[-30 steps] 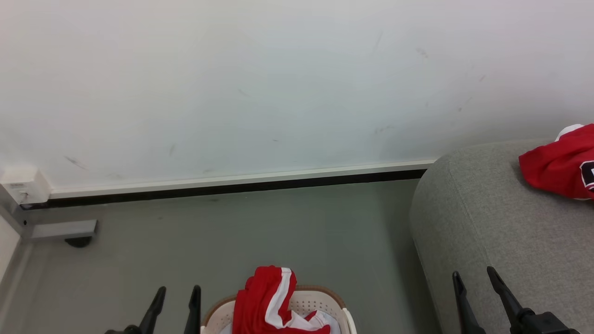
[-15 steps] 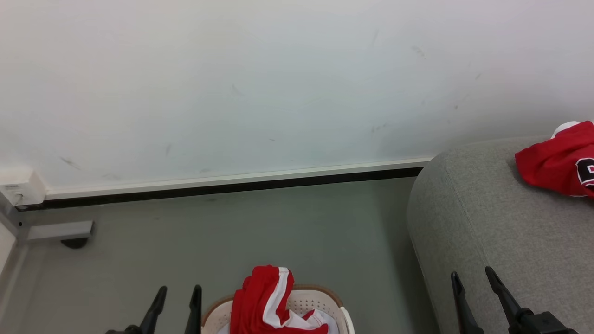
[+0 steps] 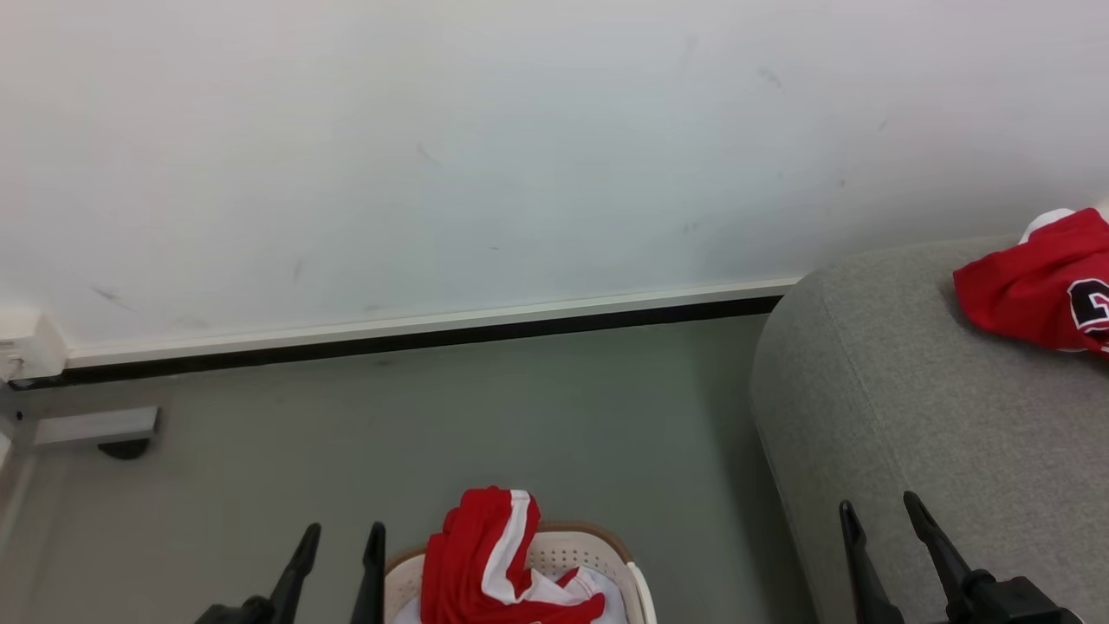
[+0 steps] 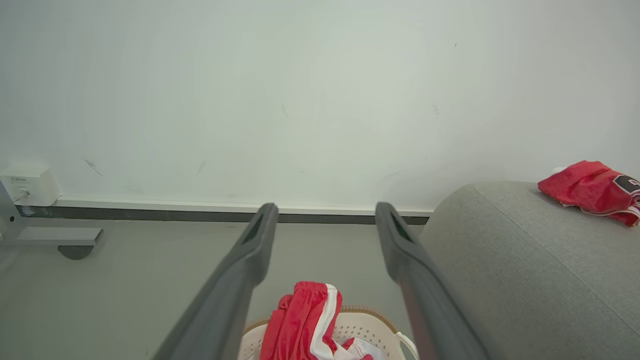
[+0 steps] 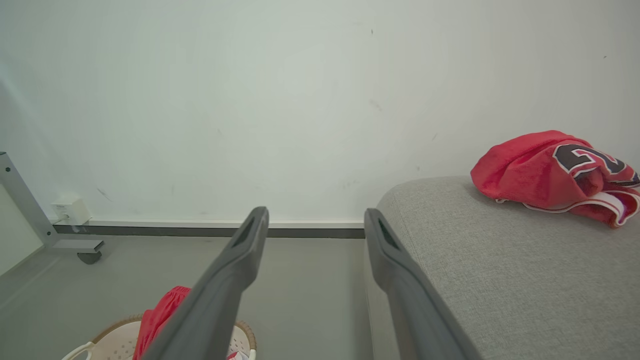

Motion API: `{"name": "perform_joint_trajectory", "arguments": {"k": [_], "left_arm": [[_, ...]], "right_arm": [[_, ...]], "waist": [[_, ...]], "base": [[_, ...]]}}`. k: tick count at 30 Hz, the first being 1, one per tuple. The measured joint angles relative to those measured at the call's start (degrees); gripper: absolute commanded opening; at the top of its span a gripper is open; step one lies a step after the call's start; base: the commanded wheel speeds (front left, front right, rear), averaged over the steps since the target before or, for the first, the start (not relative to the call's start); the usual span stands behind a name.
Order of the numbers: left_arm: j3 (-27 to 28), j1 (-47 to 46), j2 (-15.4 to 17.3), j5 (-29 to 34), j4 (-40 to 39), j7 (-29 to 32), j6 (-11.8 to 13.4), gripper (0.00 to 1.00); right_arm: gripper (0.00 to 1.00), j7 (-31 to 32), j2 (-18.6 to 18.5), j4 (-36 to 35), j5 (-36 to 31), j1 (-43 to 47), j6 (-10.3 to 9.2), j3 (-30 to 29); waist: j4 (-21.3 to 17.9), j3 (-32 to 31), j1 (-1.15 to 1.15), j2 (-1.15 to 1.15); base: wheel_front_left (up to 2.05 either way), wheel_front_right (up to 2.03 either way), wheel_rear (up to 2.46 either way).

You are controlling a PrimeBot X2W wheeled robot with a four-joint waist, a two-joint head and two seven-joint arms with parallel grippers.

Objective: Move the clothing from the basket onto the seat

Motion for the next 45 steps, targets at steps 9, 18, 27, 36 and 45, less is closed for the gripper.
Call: {"name": "perform_joint_trajectory", "arguments": {"k": [9, 18, 27, 36, 45], "left_arm": [[-3.16, -3.99, -0.11, 1.24, 5.46, 0.0, -0.16, 1.0], [-6.55, -14.96, 0.1, 2.42, 15.17, 2.43, -0.16, 1.0], [-6.71, -24.64, 2.13, 3.56, 27.02, 9.24, 0.8, 1.0], [-5.48, -32.85, 5.39, 3.67, 39.6, 12.72, 2.92, 1.0], [-4.35, -39.28, 8.47, 3.59, 47.76, 13.6, 6.67, 1.0]], "right_arm": [[1.0, 0.0, 0.02, -0.46, 0.4, -1.35, 0.0, 0.83], [1.0, -0.01, 0.03, -2.91, 2.49, -5.28, 0.0, 1.25], [1.0, 0.0, 0.02, -6.71, 5.16, -10.06, 0.0, 2.16], [1.0, 0.0, -0.01, -11.38, 9.59, -14.06, -0.01, 3.71], [1.0, -0.01, -0.01, -14.78, 12.26, -14.91, 0.0, 4.09]], "waist": [[-3.02, 1.76, 0.0, 0.0], [-6.58, 8.53, 0.0, 0.0], [-10.21, 18.55, 0.01, 0.0], [-14.68, 28.85, 0.01, 0.0], [-18.17, 37.66, 0.01, 0.0]], "base": [[0.0, 0.0, 0.0], [0.0, 0.0, 0.0], [0.0, 0.0, 0.0], [0.0, 0.0, 0.0], [0.0, 0.0, 0.0]]}}
